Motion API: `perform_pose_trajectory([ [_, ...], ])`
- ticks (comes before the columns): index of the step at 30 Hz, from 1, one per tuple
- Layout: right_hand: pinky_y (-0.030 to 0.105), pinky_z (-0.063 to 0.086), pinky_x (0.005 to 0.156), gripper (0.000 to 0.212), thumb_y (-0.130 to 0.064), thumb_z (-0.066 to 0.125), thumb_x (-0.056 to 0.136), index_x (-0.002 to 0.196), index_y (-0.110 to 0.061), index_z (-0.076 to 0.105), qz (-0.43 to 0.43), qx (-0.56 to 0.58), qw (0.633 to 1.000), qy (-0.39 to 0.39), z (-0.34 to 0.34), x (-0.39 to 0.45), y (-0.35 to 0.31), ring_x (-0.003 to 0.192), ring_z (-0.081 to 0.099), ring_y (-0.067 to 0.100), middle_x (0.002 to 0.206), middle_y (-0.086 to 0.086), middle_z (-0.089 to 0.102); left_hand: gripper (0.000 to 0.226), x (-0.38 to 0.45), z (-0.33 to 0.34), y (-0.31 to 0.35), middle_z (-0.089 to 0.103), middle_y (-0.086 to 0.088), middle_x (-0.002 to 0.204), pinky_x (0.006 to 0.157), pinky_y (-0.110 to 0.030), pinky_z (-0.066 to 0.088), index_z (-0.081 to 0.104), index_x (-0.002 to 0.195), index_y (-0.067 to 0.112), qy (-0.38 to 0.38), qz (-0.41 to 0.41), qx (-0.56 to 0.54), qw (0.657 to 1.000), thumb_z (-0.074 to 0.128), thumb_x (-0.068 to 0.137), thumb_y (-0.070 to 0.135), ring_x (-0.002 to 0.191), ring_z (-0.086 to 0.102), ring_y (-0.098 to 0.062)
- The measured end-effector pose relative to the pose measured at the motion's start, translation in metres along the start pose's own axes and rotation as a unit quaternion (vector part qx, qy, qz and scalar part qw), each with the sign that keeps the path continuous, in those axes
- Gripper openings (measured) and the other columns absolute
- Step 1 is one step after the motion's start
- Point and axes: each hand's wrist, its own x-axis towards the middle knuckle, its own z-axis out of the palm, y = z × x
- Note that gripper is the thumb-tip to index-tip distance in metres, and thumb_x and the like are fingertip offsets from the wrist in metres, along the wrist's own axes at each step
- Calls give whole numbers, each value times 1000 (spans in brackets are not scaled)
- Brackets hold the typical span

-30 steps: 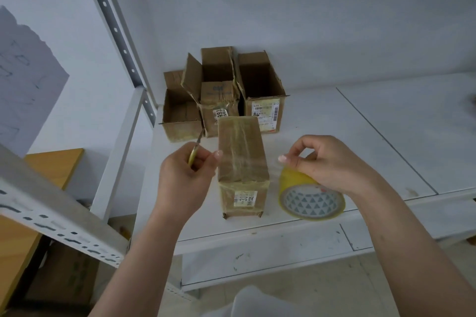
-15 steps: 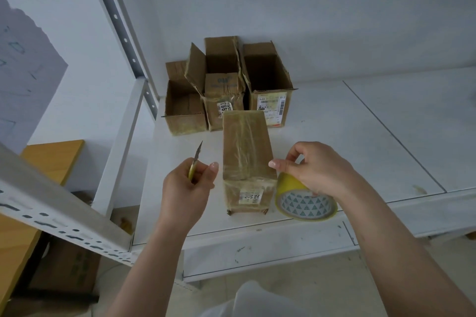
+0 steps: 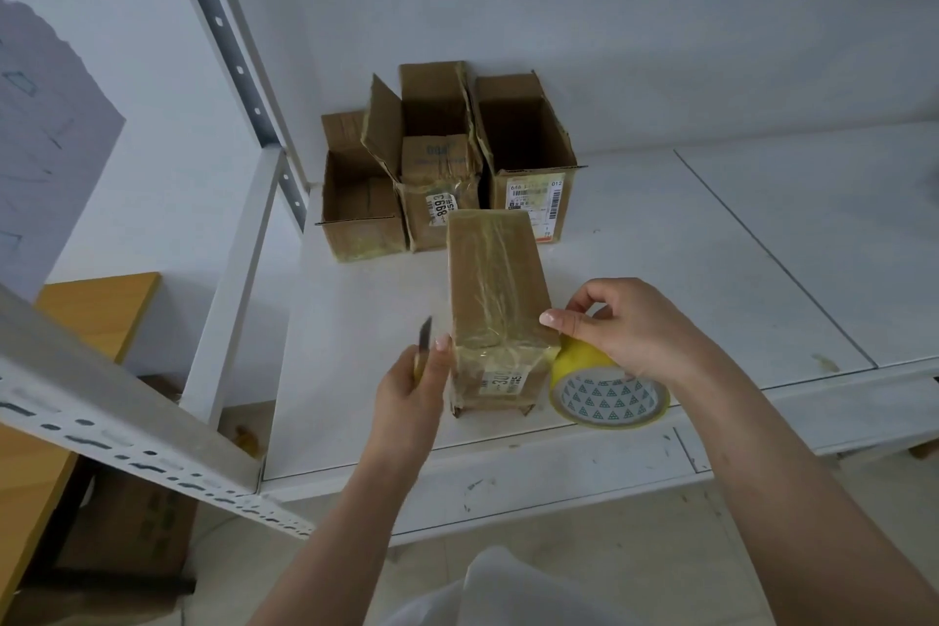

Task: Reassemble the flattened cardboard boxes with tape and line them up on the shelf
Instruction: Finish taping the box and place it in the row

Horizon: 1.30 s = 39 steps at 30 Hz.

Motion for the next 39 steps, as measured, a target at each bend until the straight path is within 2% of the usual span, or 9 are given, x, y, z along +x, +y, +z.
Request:
perform_pose_trajectory([
  [4, 34, 57, 57, 49, -77, 57, 69, 83, -31, 64, -4, 24, 1000, 9, 5, 0, 0, 74, 62, 10, 84, -12, 62, 62, 13, -27, 44, 45, 2, 69, 63, -34, 39, 46, 83, 12, 34, 80, 39, 995, 55, 77, 73, 63, 42, -16],
  [11, 22, 50, 52, 28, -52, 61, 88, 87, -25, 68, -28, 107, 993, -38, 4, 3, 0, 65, 66, 6, 82, -3, 70, 42, 20, 18, 118, 55, 3, 58, 46, -20, 43, 53, 81, 8, -274, 140, 113, 945, 32, 106, 35, 47, 47, -12],
  [14, 26, 55, 56, 15, -39, 65, 90, 92, -26, 71, -5, 193, 978, -85, -6, 0, 8, 75, 71, 15, 88, 4, 73, 40, 25, 30, 109, 60, -2, 57, 44, -18, 43, 55, 79, 8, -263, 96, 137, 950, 35, 106, 30, 41, 49, -9],
  [18, 34, 54, 85, 21, -37, 71, 84, 103, -27, 72, -33, 253, 955, -154, -18, -8, 27, 97, 68, 25, 103, 6, 73, 40, 31, 31, 100, 60, 1, 52, 41, -18, 41, 54, 76, 9, -235, 107, 152, 954, 37, 105, 30, 37, 48, -9],
  [23, 25, 55, 67, 26, -42, 69, 79, 102, -31, 70, -28, 236, 958, -161, -21, -8, 31, 75, 70, 14, 87, 3, 73, 41, 30, 33, 98, 60, 2, 50, 41, -17, 40, 53, 74, 9, -207, 120, 201, 950, 37, 105, 31, 36, 49, -9],
  [26, 32, 59, 74, 23, -42, 72, 82, 102, -34, 66, 14, 125, 978, -169, -15, 0, 33, 84, 70, 21, 96, 4, 70, 41, 28, 32, 99, 61, 0, 52, 42, -17, 41, 54, 77, 8, -212, 122, 207, 947, 36, 106, 32, 36, 50, -10],
  [29, 30, 59, 75, 22, -44, 71, 82, 101, -34, 67, 13, 140, 976, -168, -13, -3, 36, 86, 70, 20, 98, 5, 70, 41, 25, 30, 104, 62, -2, 57, 48, -19, 45, 53, 78, 10, -236, 127, 222, 938, 35, 105, 36, 42, 53, -11],
  [35, 26, 50, 65, 4, -30, 72, 86, 84, -26, 71, -11, 198, 976, -96, -22, -11, 42, 71, 63, 16, 69, -5, 66, 43, 12, 32, 126, 55, 4, 69, 76, -33, 46, 49, 66, 22, -326, 163, 448, 816, 35, 105, 37, 67, 54, -10],
  [39, 21, 46, 58, 7, -29, 75, 82, 77, -27, 71, -1, 178, 983, -39, -21, -13, 36, 67, 64, 12, 67, -7, 67, 43, 11, 44, 139, 50, -1, 72, 68, -33, 38, 47, 69, 18, -346, 126, 553, 747, 32, 106, 34, 68, 46, -15],
])
